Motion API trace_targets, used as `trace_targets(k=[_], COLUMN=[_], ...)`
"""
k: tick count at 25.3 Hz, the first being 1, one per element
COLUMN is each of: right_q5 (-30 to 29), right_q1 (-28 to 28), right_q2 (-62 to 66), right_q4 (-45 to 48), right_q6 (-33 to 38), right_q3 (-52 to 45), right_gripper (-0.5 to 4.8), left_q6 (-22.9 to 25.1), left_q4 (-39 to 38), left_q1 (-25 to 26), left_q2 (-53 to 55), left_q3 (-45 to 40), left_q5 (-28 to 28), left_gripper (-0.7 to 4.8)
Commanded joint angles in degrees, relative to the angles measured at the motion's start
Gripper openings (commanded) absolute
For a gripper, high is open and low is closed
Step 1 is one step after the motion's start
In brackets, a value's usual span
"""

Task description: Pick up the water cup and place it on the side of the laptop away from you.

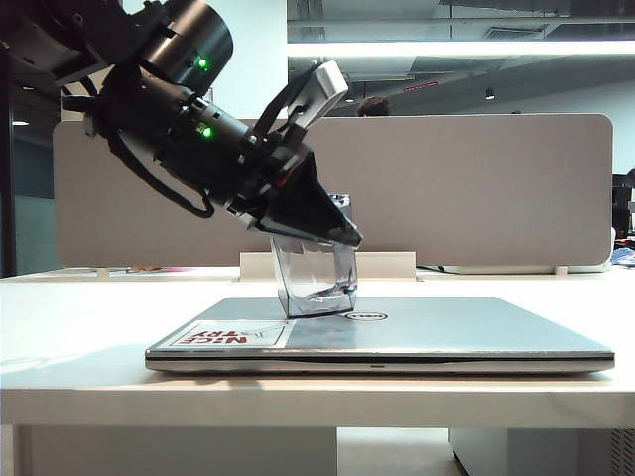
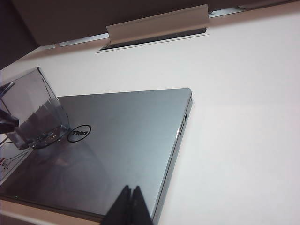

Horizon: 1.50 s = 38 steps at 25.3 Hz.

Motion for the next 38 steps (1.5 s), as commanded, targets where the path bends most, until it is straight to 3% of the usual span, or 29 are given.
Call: trace_targets(k=[1,3,4,11,21,23,26,32,38], right_q5=[0.1,0.1,0.1,0.1,0.1,0.1,0.1,0.0,0.0], right_q1=[0.0,0.0,0.0,0.0,0.0,0.0,0.0,0.0,0.1], right_q2=[-0.1,-0.1,-0.1,-0.1,-0.1,-0.1,-0.1,-0.1,-0.1], right_q4=[0.4,0.4,0.4,0.4,0.4,0.4,0.4,0.4,0.4], right_q6=[-0.1,0.0,-0.1,-0.1,0.0,0.0,0.0,0.0,0.0], right_q3=[-0.3,-0.3,-0.3,-0.3,-0.3,-0.3,-0.3,-0.3,-0.3], right_gripper=[-0.01,-0.01,-0.01,-0.01,-0.01,-0.01,-0.01,-0.01,-0.01], left_q6=[-6.8,-9.8,-12.2,-17.2,-18.3,-22.6,-27.1,-27.1,-26.9], left_q4=[6.8,11.0,13.4,12.0,-8.7,-10.0,-10.1,-11.1,-17.1], left_q1=[-0.1,-0.2,-0.8,-3.5,-4.5,-4.5,-4.5,-3.8,-3.3], left_q2=[0.1,0.1,0.1,4.7,25.2,28.5,32.6,36.8,37.2], left_q3=[0.0,0.3,1.3,15.1,47.2,51.4,55.6,58.2,58.2], left_q5=[-5.5,-10.5,-16.0,-30.9,-40.5,-41.9,-43.5,-47.7,-48.2], left_gripper=[-0.06,-0.06,-0.06,-0.06,-0.06,-0.06,-0.06,-0.06,-0.06])
